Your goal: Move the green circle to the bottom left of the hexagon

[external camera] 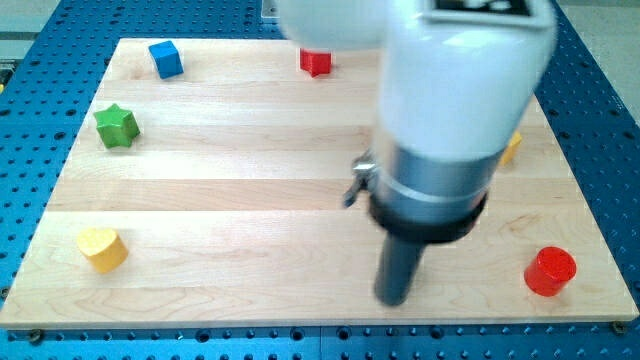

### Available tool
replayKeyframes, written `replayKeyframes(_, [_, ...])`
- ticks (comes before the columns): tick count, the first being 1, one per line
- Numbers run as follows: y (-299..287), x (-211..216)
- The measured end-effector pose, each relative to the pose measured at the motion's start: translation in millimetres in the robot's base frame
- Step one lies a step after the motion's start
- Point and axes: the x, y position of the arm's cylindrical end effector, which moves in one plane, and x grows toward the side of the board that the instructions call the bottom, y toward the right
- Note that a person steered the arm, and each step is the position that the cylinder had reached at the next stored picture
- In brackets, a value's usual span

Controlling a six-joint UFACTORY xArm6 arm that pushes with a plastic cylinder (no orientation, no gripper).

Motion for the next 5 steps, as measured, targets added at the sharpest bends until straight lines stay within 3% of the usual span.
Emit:
replayKeyframes(1, [1,-75])
replayKeyframes(2, [30,-107])
replayKeyframes(4, [44,-96])
replayKeyframes(5, [65,-125])
